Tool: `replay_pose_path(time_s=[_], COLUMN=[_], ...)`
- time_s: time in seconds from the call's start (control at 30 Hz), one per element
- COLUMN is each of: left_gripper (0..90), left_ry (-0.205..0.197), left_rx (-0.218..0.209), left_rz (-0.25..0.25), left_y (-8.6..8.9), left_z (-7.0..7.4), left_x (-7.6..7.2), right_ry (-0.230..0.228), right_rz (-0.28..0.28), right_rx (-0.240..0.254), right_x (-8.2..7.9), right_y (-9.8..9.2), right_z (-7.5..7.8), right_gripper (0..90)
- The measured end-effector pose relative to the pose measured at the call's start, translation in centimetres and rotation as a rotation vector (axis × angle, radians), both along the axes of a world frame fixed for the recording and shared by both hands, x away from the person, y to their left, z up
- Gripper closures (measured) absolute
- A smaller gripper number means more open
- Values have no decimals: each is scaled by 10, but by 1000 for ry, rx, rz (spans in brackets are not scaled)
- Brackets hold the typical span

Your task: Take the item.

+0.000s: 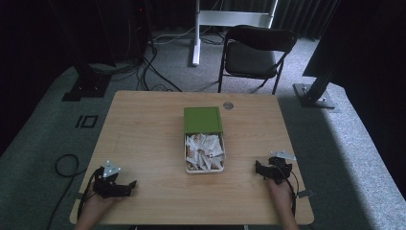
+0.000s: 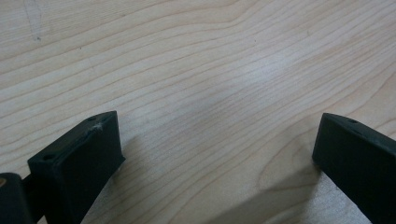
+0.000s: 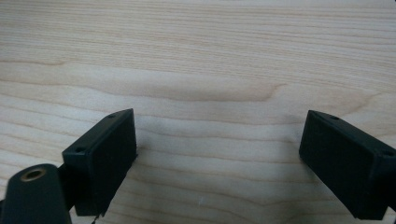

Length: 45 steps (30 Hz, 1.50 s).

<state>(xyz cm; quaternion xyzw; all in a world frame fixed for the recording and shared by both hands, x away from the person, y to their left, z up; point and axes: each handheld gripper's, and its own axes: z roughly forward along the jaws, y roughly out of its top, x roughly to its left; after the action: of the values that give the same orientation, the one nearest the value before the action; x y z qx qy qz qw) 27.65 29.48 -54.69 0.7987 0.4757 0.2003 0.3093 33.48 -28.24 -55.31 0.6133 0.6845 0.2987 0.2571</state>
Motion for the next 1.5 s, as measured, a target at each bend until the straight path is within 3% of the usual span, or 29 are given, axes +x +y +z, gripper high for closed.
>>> replay_pose_path(time_s=[0.17, 0.43, 0.83, 1.5], left_gripper=[17, 17, 18, 18], left_ry=[-4, 8, 10, -91], left_rx=[-36, -6, -7, -42], left_rz=[-13, -24, -53, -154], left_y=[3, -1, -10, -45], left_z=[1, 1, 9, 58], left_x=[-1, -1, -2, 13], right_ry=[0, 0, 0, 0], right_rz=[-1, 0, 0, -1], right_rx=[1, 0, 1, 1], right_x=[0, 0, 0, 0], right_y=[0, 0, 0, 0], right_z=[0, 0, 0, 0], right_gripper=[109, 109, 109, 109])
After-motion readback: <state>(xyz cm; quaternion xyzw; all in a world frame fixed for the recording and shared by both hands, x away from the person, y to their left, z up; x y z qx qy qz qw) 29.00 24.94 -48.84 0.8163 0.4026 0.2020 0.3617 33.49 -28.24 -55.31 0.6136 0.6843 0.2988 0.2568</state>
